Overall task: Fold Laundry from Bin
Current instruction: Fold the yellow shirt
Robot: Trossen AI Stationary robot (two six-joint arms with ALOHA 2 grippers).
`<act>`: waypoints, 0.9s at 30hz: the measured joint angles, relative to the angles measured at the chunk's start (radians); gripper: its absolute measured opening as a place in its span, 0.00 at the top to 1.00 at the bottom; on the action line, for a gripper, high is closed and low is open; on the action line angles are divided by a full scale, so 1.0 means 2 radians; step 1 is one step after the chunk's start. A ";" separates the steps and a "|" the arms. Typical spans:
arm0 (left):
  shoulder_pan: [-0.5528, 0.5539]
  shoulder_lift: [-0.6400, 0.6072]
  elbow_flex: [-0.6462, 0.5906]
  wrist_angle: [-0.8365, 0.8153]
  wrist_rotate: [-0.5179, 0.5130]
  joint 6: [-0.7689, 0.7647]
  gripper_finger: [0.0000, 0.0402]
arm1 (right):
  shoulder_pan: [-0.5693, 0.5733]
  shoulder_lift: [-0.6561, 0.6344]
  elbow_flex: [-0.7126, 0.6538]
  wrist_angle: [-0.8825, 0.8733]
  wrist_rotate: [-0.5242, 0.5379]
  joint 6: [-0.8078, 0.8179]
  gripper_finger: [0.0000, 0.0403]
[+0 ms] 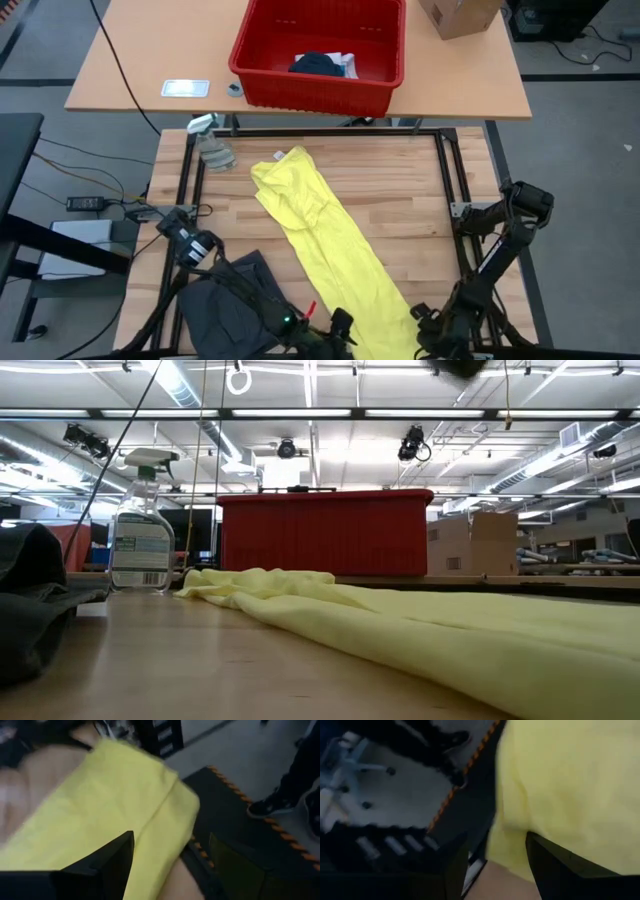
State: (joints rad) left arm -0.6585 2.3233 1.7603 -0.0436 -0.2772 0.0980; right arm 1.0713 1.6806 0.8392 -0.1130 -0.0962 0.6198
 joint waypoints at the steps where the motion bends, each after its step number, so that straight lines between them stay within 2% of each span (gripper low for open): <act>1: 0.003 0.005 0.000 -0.001 0.003 -0.004 0.34 | -0.001 0.000 0.005 -0.008 0.013 -0.003 0.49; 7: 0.027 0.016 0.000 -0.003 0.007 -0.067 0.37 | -0.012 0.001 0.002 -0.033 0.066 -0.013 0.50; 11: 0.037 0.019 0.000 0.005 0.013 -0.084 0.42 | -0.034 0.001 -0.014 -0.043 0.079 -0.002 0.54; 15: 0.039 0.019 0.000 0.001 0.027 -0.079 0.48 | -0.061 0.000 -0.027 -0.037 0.079 -0.001 0.62; 18: 0.045 0.017 0.000 -0.008 0.028 -0.109 0.50 | -0.082 0.000 -0.031 -0.036 0.077 -0.001 0.74; 20: 0.050 0.014 0.000 -0.006 0.027 -0.152 0.51 | -0.093 0.000 -0.031 -0.036 0.066 -0.001 0.85; 22: 0.054 0.011 0.000 -0.002 0.024 -0.193 0.52 | -0.100 0.000 -0.029 -0.027 0.031 -0.008 0.95; 27: 0.049 -0.007 0.000 -0.013 0.027 -0.220 0.52 | -0.093 -0.001 -0.025 0.016 -0.071 0.016 0.97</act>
State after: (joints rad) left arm -0.5603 2.3093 1.7611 -0.0694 -0.2230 -0.3423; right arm 0.8862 1.6792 0.7889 -0.0803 -0.2390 0.6511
